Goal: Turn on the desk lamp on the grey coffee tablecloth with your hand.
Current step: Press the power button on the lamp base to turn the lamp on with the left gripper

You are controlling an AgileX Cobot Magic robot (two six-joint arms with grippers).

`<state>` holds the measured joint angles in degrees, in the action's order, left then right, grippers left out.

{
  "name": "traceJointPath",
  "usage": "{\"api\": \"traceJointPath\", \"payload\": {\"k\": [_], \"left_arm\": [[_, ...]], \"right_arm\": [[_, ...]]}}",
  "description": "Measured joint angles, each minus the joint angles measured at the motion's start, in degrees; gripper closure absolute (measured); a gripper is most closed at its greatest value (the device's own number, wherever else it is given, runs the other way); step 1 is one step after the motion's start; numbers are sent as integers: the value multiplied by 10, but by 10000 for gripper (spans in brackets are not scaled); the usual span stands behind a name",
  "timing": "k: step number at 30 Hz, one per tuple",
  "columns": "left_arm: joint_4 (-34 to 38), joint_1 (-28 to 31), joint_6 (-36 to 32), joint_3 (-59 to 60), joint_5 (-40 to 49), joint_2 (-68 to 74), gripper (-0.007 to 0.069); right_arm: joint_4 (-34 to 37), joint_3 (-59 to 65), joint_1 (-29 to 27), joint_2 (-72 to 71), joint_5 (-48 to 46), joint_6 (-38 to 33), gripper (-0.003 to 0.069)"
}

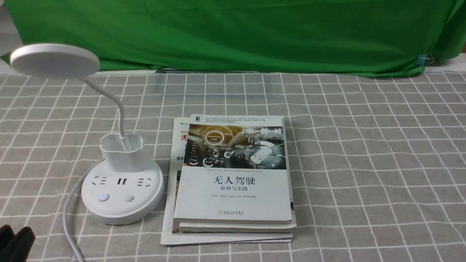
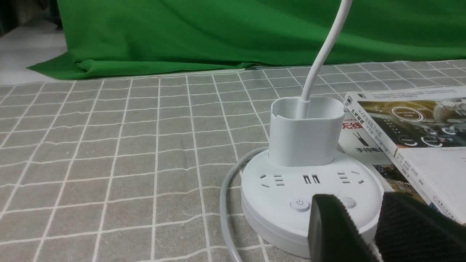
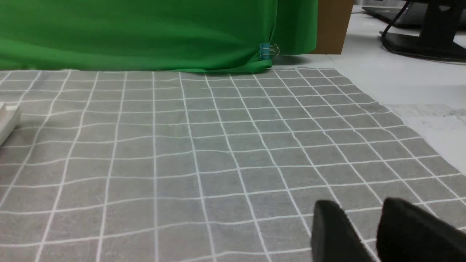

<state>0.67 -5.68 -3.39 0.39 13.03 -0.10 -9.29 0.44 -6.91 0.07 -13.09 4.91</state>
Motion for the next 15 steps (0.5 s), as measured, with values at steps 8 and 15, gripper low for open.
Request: {"api": "traceJointPath", "payload": {"k": [8,15], "left_arm": [[0,0,0,0,0,0,438],[0,0,0,0,0,0,428]], "right_arm": [[0,0,0,0,0,0,414],[0,0,0,0,0,0,414]]}}
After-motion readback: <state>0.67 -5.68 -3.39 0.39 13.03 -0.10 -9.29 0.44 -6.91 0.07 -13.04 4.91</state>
